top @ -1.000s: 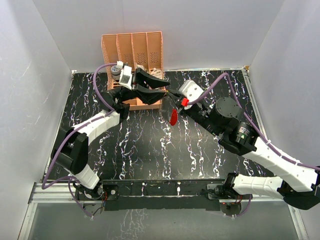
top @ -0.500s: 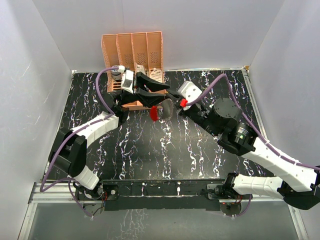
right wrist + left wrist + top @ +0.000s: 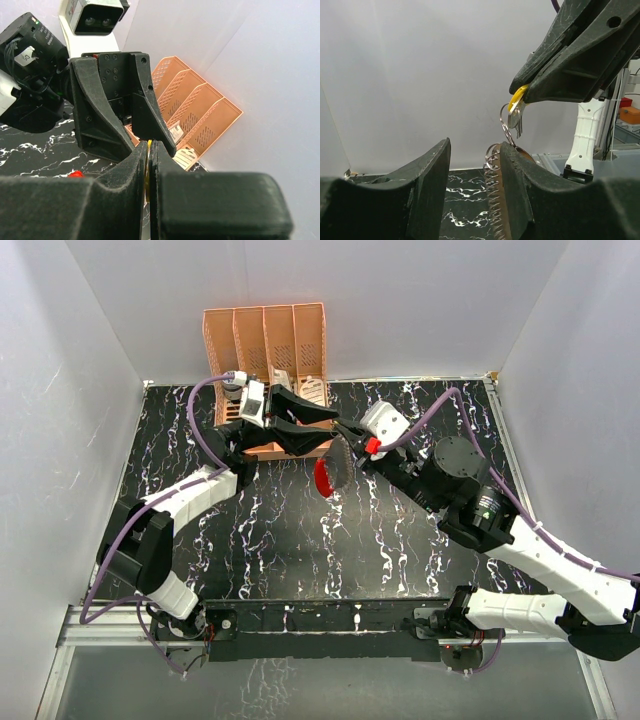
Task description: Remove the keys from the keyring
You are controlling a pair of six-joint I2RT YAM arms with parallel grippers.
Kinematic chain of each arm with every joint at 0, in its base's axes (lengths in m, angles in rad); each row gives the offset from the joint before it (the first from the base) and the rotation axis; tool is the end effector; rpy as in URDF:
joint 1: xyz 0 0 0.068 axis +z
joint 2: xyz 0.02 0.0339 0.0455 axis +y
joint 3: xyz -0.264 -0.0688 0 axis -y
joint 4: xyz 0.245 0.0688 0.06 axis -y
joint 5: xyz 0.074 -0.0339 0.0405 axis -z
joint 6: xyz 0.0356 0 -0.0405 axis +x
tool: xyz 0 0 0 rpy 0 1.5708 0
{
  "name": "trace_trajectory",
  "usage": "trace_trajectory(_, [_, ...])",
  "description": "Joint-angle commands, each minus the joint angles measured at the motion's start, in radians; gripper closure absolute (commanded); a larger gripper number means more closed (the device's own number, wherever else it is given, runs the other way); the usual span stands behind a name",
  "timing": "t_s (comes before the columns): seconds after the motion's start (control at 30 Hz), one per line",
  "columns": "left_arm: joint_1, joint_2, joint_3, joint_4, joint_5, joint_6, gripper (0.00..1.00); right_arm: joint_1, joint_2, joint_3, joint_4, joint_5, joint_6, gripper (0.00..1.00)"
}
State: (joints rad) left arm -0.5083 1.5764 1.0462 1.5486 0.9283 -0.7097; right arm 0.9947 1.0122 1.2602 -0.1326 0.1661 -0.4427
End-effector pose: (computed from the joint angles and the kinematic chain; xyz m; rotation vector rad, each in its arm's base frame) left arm 0.2597 -0.1773 0.3865 0.9230 0.6532 -1.3532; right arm 0.1200 0.1739 0.4682 -0.8580 1.1880 0.3295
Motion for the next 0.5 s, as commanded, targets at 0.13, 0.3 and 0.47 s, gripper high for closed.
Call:
trace_trajectory(0.13, [-0.004, 0.005, 0.039, 0.161, -0.021, -0.086, 0.58, 0.000, -0.024, -0.004, 0.088, 0.002, 0.007, 1.00])
trace_trajectory(0.3, [-0.005, 0.028, 0.064, 0.196, -0.031, -0.120, 0.58, 0.001, -0.023, -0.008, 0.088, 0.001, 0.010, 1.00])
trace_trajectory(0.47, [-0.005, 0.047, 0.087, 0.235, -0.014, -0.176, 0.58, 0.001, -0.020, -0.012, 0.090, -0.003, 0.012, 1.00])
